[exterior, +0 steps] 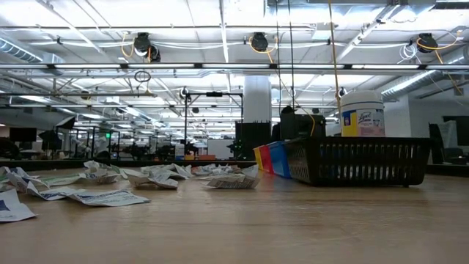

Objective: Pick & Place First Aid Supplies
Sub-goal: Put the black towelette pack into the black bin

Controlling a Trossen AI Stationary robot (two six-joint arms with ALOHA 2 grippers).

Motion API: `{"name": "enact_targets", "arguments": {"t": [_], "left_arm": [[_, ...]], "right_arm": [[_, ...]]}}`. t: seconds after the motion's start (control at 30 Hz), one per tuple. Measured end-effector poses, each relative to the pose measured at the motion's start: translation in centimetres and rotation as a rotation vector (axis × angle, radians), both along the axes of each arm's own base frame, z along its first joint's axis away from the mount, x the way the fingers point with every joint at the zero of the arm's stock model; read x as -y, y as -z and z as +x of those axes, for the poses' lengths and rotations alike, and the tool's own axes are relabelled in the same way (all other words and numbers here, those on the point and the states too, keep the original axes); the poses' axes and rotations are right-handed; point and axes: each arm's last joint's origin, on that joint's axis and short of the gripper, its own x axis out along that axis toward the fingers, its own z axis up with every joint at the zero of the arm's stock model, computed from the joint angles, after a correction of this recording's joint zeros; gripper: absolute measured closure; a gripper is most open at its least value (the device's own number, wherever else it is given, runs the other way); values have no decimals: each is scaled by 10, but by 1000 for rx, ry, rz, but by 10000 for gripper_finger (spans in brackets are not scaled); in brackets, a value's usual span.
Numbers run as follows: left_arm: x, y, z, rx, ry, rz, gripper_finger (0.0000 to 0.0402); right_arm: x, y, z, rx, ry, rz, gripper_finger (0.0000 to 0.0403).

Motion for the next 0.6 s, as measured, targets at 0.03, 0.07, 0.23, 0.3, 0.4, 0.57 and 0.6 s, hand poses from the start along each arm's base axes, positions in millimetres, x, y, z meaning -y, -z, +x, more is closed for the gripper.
{"name": "enact_targets", "arguments": {"t": [0.03, 0.07, 0.23, 0.3, 0.4, 0.57, 0.6], "left_arm": [[-1, -1, -4, -3, -7, -12, 171], [-1, -5, -8, 15, -13, -19, 161], [-5, -11, -30, -14, -61, -87, 131], [-7, -11, -35, -26, -76, -102, 125], [-7, -14, -41, -19, -82, -104, 123], [-7, -14, -40, -20, -81, -104, 130], [-7, -14, -40, -20, -81, -104, 133]], "right_arm": [[-1, -1, -1, -37, -4, 1, 402], [-2, -3, -3, -66, -7, 1, 402], [-5, -1, -5, -278, -28, 38, 402], [-7, 5, -4, -371, -32, 52, 402], [-12, 19, 1, -513, -54, 74, 402], [-28, 64, 12, -716, -19, -18, 402], [-31, 73, 14, -733, -17, -35, 402]]}}
